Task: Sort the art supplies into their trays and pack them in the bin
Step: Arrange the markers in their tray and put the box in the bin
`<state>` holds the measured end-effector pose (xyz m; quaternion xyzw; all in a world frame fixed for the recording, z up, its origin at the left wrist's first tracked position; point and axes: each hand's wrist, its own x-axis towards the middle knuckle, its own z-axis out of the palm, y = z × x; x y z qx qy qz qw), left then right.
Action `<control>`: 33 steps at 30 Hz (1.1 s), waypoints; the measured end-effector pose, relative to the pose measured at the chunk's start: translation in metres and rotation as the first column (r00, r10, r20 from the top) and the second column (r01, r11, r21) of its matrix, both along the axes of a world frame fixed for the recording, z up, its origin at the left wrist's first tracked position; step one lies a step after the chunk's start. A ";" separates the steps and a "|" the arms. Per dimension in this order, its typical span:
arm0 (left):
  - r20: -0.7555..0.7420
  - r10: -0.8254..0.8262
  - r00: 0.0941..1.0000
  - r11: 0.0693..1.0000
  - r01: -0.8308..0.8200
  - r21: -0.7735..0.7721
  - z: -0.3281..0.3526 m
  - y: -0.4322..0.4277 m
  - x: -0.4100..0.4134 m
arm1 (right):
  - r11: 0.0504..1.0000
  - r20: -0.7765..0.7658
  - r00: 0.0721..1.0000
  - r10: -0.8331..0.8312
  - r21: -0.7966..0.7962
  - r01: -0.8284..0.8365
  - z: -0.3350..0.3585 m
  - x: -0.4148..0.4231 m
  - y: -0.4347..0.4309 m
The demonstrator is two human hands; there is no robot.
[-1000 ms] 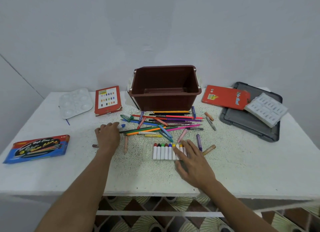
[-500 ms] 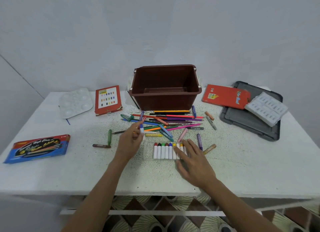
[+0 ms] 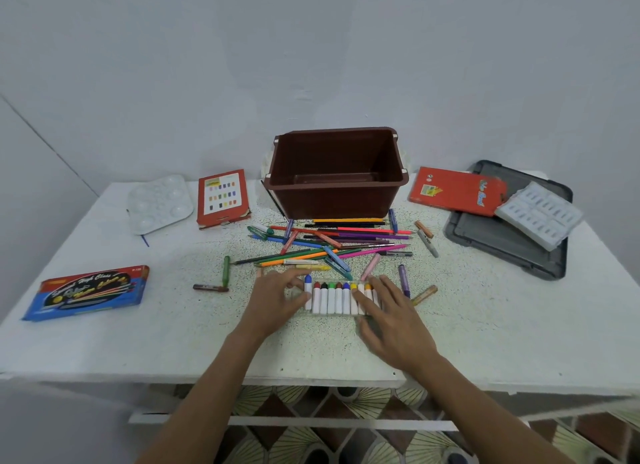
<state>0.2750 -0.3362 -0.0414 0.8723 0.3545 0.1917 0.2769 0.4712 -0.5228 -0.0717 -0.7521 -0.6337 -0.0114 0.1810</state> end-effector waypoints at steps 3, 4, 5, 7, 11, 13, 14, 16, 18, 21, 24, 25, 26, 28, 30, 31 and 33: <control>-0.025 0.022 0.999 1.000 -0.022 0.011 -0.002 -0.001 -0.002 | 1.000 0.002 1.000 -0.004 -0.005 0.004 0.001 0.000 -0.001; -0.053 0.020 0.998 1.000 -0.020 0.008 -0.003 -0.002 -0.003 | 1.000 0.004 1.000 -0.004 -0.005 0.004 0.001 0.000 -0.001; -0.088 0.014 0.996 1.000 -0.014 0.005 -0.004 -0.002 -0.004 | 1.000 0.004 1.000 -0.003 -0.006 0.003 0.001 0.000 -0.001; -0.143 0.000 0.990 1.000 0.001 0.008 -0.006 -0.002 -0.005 | 1.000 -0.004 1.000 -0.002 -0.007 0.002 0.001 -0.001 -0.001; -0.196 -0.033 0.980 0.998 0.042 0.044 -0.007 0.000 -0.008 | 1.000 -0.019 1.000 -0.005 -0.014 0.005 0.000 -0.001 0.000; -0.199 -0.041 0.979 0.997 0.053 0.056 -0.007 0.001 -0.010 | 1.000 -0.016 1.000 -0.009 -0.019 0.008 0.000 -0.001 0.000; -0.199 -0.043 0.979 0.996 0.057 0.065 -0.008 0.001 -0.010 | 1.000 -0.014 1.000 -0.011 -0.019 0.011 0.001 -0.001 0.000; -0.207 -0.048 0.977 0.994 0.066 0.084 -0.009 0.001 -0.011 | 1.000 -0.008 1.000 -0.016 -0.022 0.016 0.001 -0.002 0.000; -0.209 -0.050 0.977 0.994 0.070 0.087 -0.007 0.001 -0.011 | 1.000 -0.004 1.000 -0.018 -0.022 0.018 0.001 -0.002 0.000; -0.186 -0.055 0.981 0.993 0.074 0.095 -0.002 0.001 -0.008 | 0.999 -0.007 1.000 -0.020 -0.027 0.019 0.001 -0.002 0.000; -0.114 -0.022 0.993 0.993 0.035 0.114 0.002 0.007 -0.004 | 1.000 -0.009 1.000 -0.015 -0.018 0.015 0.001 -0.002 0.000; -0.089 0.005 0.996 0.990 0.007 0.137 0.001 0.013 -0.002 | 1.000 -0.010 1.000 -0.015 -0.018 0.015 0.001 -0.001 -0.001; -0.068 0.039 0.997 0.985 -0.027 0.170 0.001 0.020 -0.002 | 1.000 -0.010 1.000 -0.013 -0.019 0.012 0.001 -0.002 0.000; -0.034 0.106 0.994 0.967 -0.095 0.234 0.003 0.034 0.003 | 1.000 -0.010 1.000 -0.013 -0.023 0.012 0.000 -0.002 0.000; -0.022 0.181 0.983 0.941 -0.167 0.296 0.009 0.047 0.007 | 1.000 -0.005 1.000 -0.012 -0.022 0.012 0.000 -0.002 0.000; -0.028 0.216 0.976 0.928 -0.196 0.316 0.012 0.054 0.009 | 1.000 -0.002 1.000 -0.012 -0.022 0.012 0.000 -0.002 0.000; -0.054 0.264 0.963 0.912 -0.231 0.339 0.017 0.069 0.012 | 1.000 -0.004 1.000 -0.010 -0.023 0.010 0.000 -0.002 -0.001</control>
